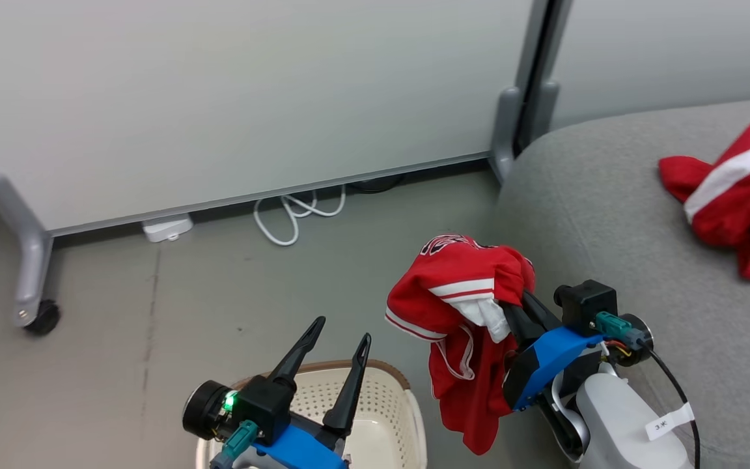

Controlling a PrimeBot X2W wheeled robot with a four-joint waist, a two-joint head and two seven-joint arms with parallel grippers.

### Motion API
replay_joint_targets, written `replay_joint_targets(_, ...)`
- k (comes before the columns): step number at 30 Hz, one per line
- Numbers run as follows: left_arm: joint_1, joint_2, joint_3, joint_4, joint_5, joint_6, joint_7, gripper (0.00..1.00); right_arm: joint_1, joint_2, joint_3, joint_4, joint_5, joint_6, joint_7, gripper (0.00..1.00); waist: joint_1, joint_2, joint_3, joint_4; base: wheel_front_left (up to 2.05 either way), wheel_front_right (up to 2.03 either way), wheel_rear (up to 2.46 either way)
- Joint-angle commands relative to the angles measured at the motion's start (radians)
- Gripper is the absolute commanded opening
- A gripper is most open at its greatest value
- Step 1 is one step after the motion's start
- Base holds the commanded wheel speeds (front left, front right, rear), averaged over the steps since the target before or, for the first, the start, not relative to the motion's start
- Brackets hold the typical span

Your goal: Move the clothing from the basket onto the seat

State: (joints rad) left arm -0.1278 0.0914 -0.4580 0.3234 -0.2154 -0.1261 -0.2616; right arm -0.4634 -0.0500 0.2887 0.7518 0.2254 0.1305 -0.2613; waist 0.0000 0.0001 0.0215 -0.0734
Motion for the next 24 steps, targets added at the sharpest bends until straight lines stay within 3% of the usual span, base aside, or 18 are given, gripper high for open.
replay_joint_targets(1, -0.004, 0.003, 0.005, -0.002, 0.000, -0.007, -0.005, 1.00, -0.011, -0.001, 0.005, -0.005, -0.002, 0.001, -0.006, 0.00, 0.0000, -0.0001, 0.006, -0.050, 0.00, 0.00, 0.00)
replay_joint_targets(24, -0.025, 0.029, -0.020, -0.014, -0.014, -0.005, -0.005, 1.00, 0.001, 0.000, 0.003, -0.034, 0.015, 0.001, -0.006, 0.00, 0.0000, -0.0001, 0.035, -0.360, 0.00, 0.00, 0.00)
